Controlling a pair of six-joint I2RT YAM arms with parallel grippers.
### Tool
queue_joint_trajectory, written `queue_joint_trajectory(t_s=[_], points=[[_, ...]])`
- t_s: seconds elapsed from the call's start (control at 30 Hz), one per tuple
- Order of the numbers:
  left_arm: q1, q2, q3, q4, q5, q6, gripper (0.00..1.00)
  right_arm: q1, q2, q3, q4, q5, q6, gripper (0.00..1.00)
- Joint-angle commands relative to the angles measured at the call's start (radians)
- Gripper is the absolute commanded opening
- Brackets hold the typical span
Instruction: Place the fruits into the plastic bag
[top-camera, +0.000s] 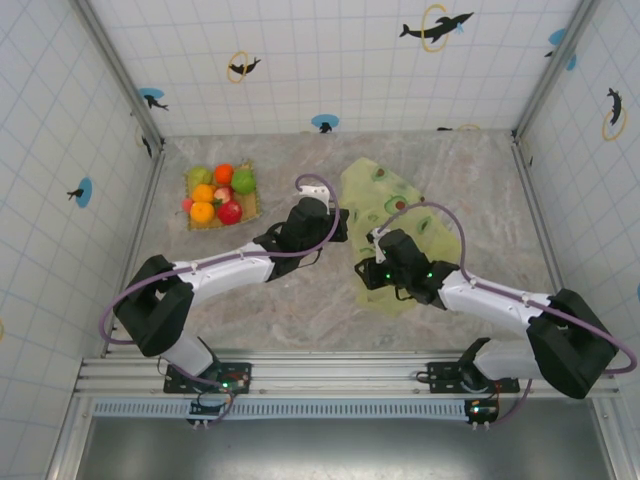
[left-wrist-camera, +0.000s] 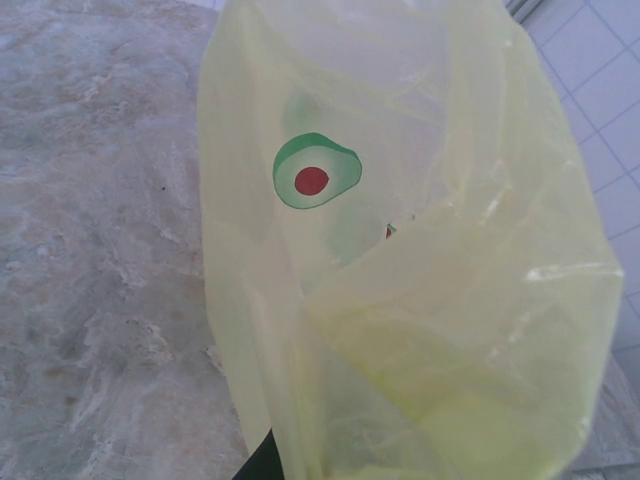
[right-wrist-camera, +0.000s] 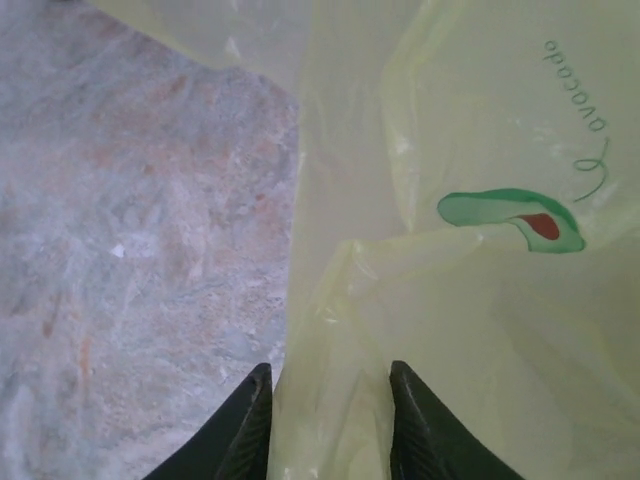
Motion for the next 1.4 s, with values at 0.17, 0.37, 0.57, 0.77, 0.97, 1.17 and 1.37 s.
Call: queue_joint_trajectory(t_s=[0.17,0.37,0.57,0.77,0.97,1.17,1.37], points=[[0.008,-0.042,-0.036,0.016,-0.030,0.045,0.00,-0.026,-0.067,0.013,-0.090,0.066,-0.021,0.00],[0.026,-0.065,-0.078,0.011,-0.045,0.071,0.00,-0.077,-0.159,-0.002,-0.104,0.049,-0.024,0.00],[0.072,-0.083,-0.140,0.000,-0.048,0.079,0.00,-0.159,-0.307,-0.058,-0.110,0.074,-0.035,0.00],[0.105,-0.092,-0.163,-0.016,-0.010,0.098,0.00,-0.171,-0.404,-0.122,-0.105,0.222,-0.137,0.01],[0.107,-0.092,-0.133,-0.018,0.092,0.133,0.00,-0.167,-0.374,-0.139,-0.048,0.156,-0.230,0.18],[0.107,-0.071,-0.097,-0.012,0.207,0.142,0.00,-0.156,-0.246,-0.076,-0.011,0.011,-0.253,0.38],[0.107,-0.055,-0.084,-0.012,0.240,0.139,0.00,-0.131,-0.162,-0.019,0.024,-0.028,-0.272,0.57]])
